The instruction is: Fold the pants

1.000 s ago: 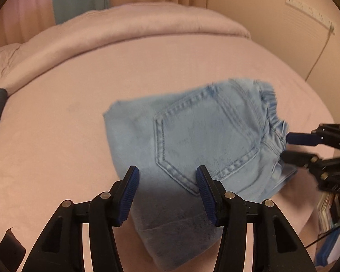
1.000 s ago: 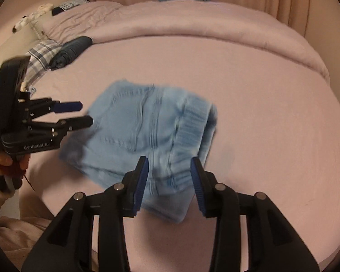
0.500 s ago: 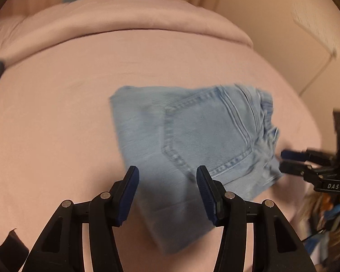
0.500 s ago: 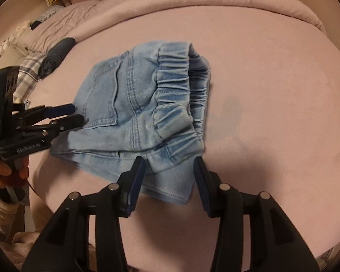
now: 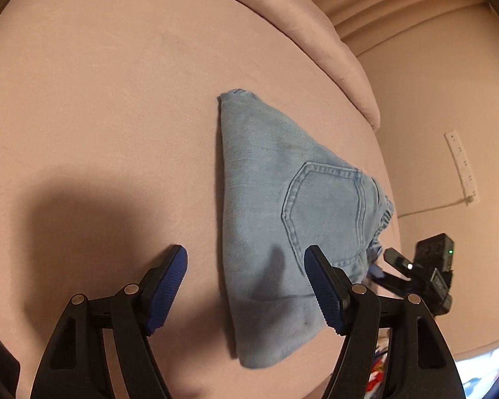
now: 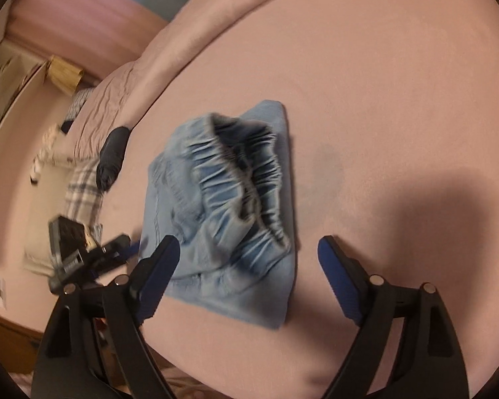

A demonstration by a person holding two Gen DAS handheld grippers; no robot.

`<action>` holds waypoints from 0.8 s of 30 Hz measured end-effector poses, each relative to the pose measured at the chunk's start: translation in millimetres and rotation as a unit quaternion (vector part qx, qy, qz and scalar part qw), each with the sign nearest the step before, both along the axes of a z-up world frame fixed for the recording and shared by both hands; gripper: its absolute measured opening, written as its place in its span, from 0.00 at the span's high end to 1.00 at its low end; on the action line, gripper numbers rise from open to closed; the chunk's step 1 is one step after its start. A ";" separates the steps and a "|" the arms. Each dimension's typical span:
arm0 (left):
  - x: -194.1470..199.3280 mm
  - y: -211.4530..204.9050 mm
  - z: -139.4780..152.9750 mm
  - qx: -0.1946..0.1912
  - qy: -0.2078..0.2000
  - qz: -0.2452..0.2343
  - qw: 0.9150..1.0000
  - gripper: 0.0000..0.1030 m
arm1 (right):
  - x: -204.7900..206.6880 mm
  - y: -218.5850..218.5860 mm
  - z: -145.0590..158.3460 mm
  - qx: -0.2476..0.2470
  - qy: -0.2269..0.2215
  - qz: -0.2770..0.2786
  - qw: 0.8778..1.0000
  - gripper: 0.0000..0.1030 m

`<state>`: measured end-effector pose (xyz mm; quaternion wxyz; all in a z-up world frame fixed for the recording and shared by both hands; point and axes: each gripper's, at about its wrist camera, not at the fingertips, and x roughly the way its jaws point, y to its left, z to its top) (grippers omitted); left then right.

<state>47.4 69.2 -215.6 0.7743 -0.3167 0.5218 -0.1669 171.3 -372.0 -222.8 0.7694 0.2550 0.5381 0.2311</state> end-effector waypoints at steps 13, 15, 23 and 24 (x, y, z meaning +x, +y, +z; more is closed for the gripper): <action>18.8 -1.2 -9.2 -0.052 -0.006 -0.008 0.999 0.30 | 15.6 4.5 -6.1 0.015 0.009 0.025 1.000 0.06; 17.2 -3.5 -7.0 -0.042 -0.013 -0.014 0.999 0.30 | 12.9 7.4 -4.5 0.003 -0.001 0.036 0.999 0.06; 19.9 -6.9 -8.4 0.002 -0.015 -0.029 0.999 0.59 | 5.9 15.6 -6.4 -0.018 -0.028 0.053 0.998 0.33; 20.1 -7.4 -8.3 0.004 -0.015 -0.029 0.999 0.60 | 4.4 12.7 -6.6 -0.013 -0.028 0.052 0.998 0.36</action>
